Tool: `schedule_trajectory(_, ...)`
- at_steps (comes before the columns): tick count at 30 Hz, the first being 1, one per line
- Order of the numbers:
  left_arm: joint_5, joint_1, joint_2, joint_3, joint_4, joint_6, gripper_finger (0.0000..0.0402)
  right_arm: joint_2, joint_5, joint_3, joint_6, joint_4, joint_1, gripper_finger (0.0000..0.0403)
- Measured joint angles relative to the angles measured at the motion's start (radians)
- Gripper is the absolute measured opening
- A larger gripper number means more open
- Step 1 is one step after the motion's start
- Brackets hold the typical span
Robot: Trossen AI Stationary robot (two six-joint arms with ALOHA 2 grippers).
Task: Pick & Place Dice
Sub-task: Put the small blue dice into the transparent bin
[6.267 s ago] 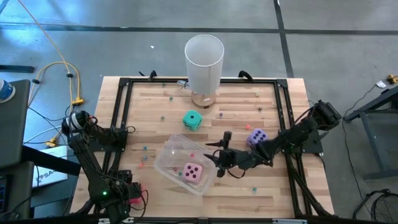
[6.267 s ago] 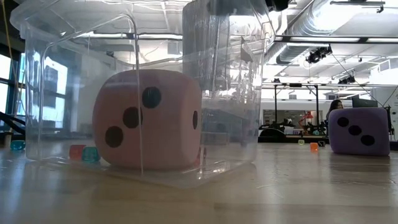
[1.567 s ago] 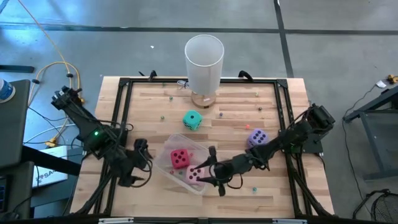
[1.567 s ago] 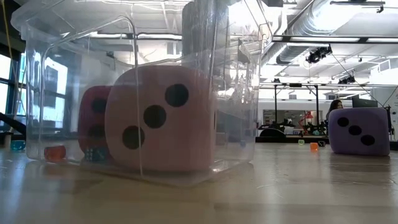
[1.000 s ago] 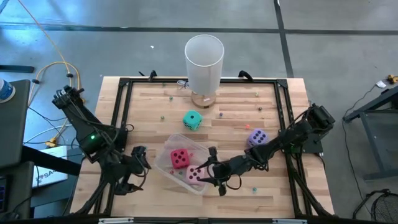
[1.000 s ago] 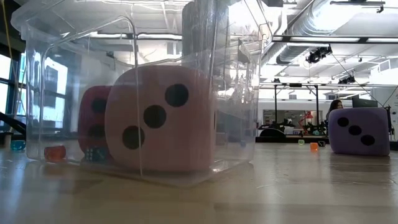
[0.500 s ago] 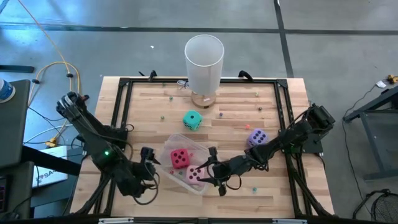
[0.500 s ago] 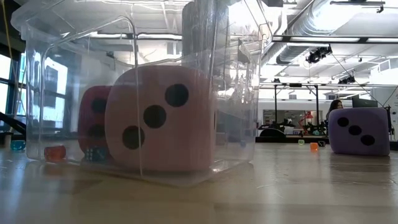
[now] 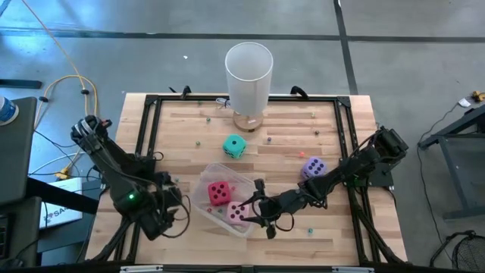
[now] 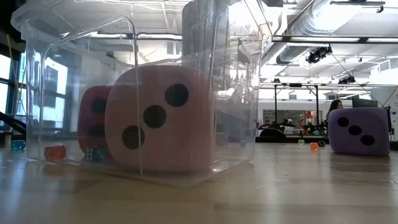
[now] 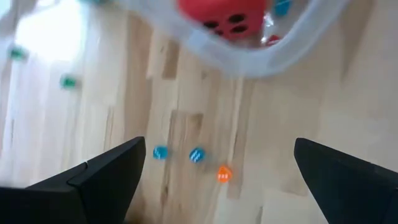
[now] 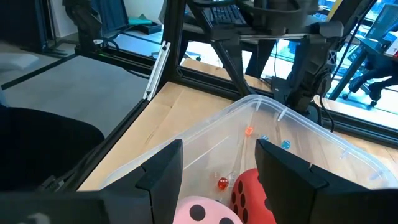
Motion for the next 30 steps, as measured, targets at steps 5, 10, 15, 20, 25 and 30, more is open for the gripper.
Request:
schedule_trajectory(5, 0.001, -0.01, 0.022, -0.006, -0.129, -0.444, 0.0399, 0.0, 0.0, 0.0, 0.0, 0.001, -0.001, 0.0192)
schedule_trajectory(10, 0.065, 0.047, 0.046, -0.007, -0.274, -0.608, 0.0399, 0.0, 0.0, 0.0, 0.0, 0.008, -0.001, 0.0192)
schedule_trajectory(15, 0.206, 0.185, 0.047, -0.009, -0.267, -0.74, 0.0399, 0.0, 0.0, 0.0, 0.0, 0.007, -0.001, 0.0192)
schedule_trajectory(20, 0.254, 0.268, 0.046, -0.019, -0.267, -0.628, 0.0399, 0.0, 0.0, 0.0, 0.0, 0.007, -0.001, 0.0192)
schedule_trajectory(25, 0.329, 0.319, 0.04, -0.059, -0.266, -0.48, 0.0399, 0.0, 0.0, 0.0, 0.002, -0.006, 0.001, 0.0192)
schedule_trajectory(30, 0.347, 0.415, 0.0, -0.131, -0.268, -0.382, 0.0399, 0.0, 0.0, 0.0, 0.004, -0.008, 0.01, 0.0192)
